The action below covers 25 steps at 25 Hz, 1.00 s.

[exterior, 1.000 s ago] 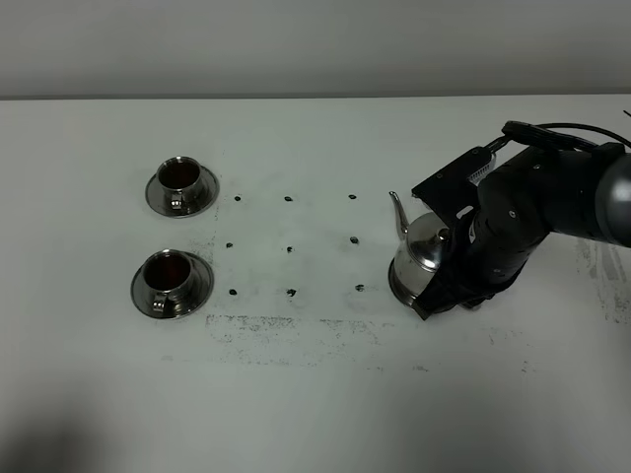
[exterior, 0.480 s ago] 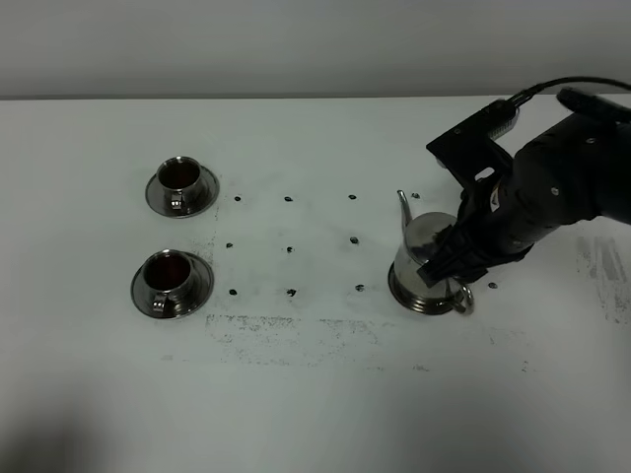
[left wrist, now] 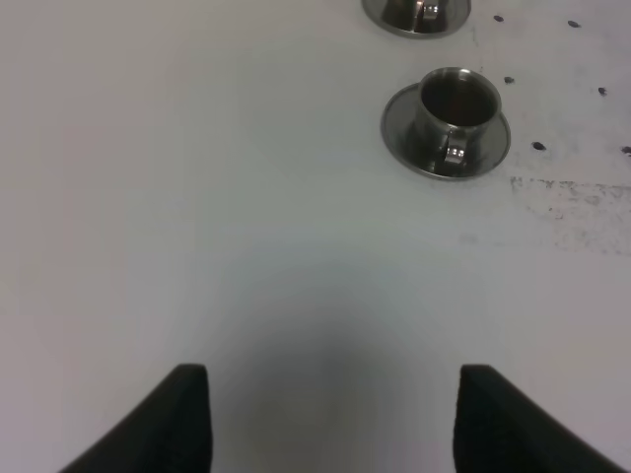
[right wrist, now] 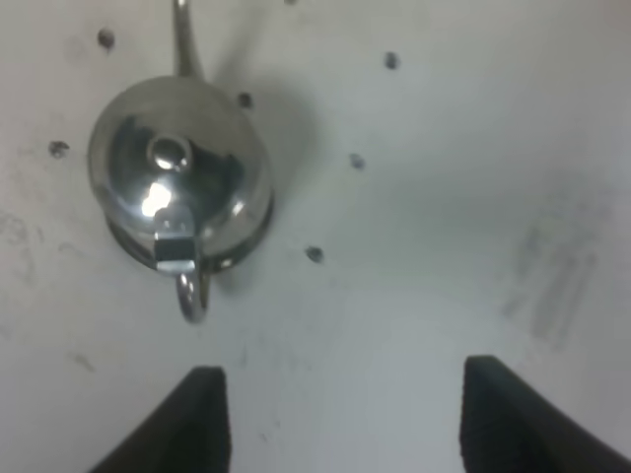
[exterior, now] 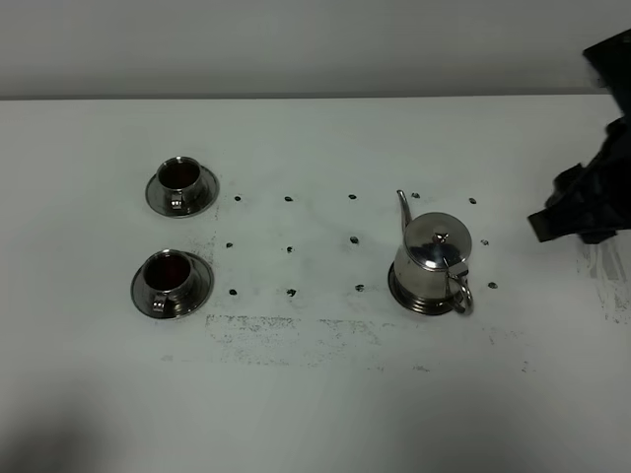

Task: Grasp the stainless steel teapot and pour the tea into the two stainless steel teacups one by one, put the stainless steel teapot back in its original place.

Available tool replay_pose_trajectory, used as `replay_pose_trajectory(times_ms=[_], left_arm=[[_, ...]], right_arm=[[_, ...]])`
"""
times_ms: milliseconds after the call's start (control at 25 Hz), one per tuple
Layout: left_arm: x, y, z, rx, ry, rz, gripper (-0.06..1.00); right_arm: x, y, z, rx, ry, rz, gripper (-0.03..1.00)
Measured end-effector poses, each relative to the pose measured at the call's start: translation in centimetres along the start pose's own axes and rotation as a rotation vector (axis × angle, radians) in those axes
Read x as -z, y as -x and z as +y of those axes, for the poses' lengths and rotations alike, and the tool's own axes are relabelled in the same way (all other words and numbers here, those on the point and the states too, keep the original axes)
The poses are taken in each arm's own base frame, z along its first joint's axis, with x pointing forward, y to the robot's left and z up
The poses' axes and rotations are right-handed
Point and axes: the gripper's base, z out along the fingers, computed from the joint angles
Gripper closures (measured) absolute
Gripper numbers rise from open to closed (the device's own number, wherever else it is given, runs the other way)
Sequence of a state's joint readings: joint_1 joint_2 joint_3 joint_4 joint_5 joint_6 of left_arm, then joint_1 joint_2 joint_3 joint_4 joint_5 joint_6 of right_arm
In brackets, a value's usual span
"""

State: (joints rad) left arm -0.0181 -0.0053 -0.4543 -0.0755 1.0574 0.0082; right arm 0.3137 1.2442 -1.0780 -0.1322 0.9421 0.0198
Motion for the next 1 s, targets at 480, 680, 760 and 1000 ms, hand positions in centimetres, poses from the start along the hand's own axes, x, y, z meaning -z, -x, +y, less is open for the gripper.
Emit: replay_pose_trajectory(times_ms=[480, 680, 760, 1000], left_arm=[[0.0, 0.0, 0.0, 0.0, 0.0, 0.0, 0.42], [0.0, 0.0, 0.0, 0.0, 0.0, 0.0, 0.42], [0.0, 0.0, 0.0, 0.0, 0.0, 0.0, 0.42], [0.0, 0.0, 0.0, 0.0, 0.0, 0.0, 0.42]], right_arm=[[6.1, -13.8, 0.1, -0.148, 0.032, -0.145, 0.47], [7.2, -17.0, 0.3, -0.181, 0.016, -0.13, 0.47], [7.4, -17.5, 0.2, -0.188, -0.002, -0.136, 0.47], [5.7, -19.7, 0.5, -0.2, -0.012, -0.115, 0.47]])
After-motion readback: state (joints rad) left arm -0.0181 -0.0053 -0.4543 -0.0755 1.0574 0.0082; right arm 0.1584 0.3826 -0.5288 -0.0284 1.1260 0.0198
